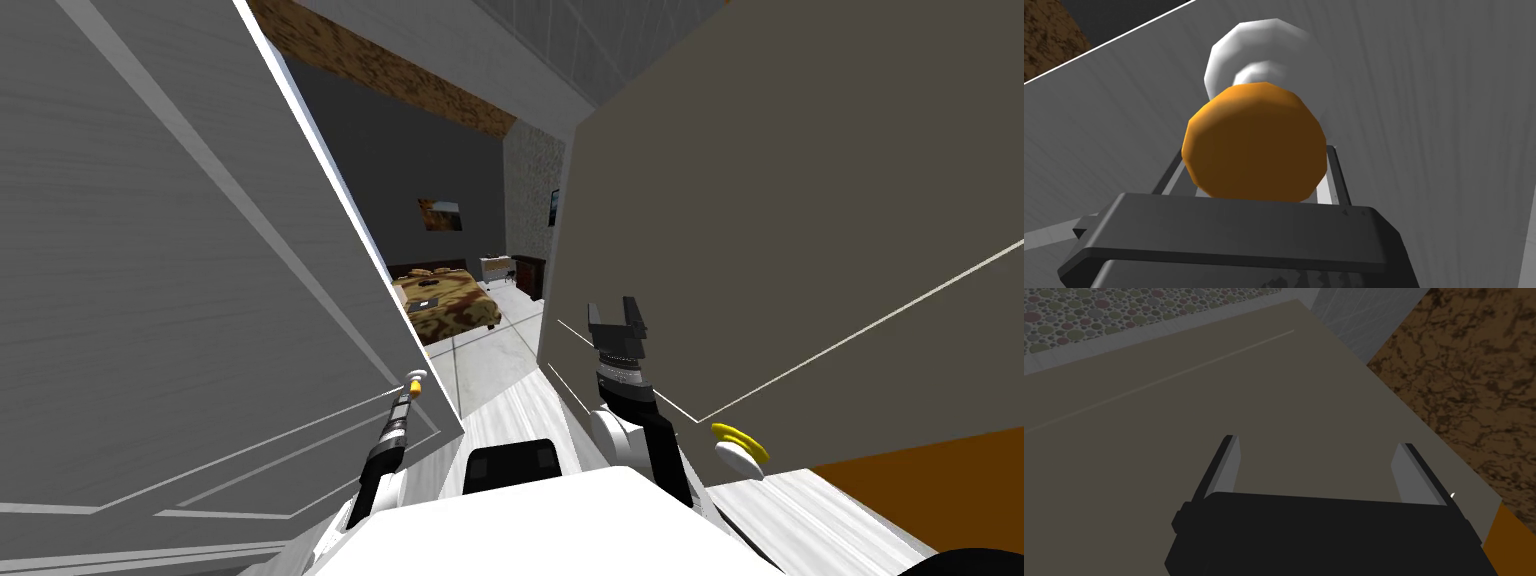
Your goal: Pull the door open
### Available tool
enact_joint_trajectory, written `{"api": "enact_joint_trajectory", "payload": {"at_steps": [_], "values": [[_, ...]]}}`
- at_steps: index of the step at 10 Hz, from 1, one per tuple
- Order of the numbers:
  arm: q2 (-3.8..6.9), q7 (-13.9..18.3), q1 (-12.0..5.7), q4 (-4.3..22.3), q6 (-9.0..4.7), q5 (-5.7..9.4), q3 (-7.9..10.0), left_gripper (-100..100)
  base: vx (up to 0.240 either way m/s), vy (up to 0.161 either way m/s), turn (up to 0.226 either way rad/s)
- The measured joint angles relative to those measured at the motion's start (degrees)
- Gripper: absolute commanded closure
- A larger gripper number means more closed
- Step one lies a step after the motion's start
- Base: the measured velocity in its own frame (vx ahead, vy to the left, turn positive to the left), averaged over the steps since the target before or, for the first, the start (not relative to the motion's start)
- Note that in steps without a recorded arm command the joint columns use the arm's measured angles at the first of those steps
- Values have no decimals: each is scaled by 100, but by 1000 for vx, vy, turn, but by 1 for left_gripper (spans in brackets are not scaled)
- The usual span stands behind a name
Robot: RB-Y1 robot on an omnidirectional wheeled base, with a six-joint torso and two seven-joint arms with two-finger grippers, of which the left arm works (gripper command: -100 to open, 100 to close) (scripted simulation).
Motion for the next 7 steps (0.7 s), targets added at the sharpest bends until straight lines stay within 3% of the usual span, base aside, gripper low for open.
{"api": "enact_joint_trajectory", "payload": {"at_steps": [3,5,7], "values": [[61,345,-87,184,-91,122,-38,100,-33,9,-38],[90,659,-66,127,-38,249,-102,100,-56,13,-50],[111,933,-113,221,-81,344,-140,100,-40,5,-28]]}}
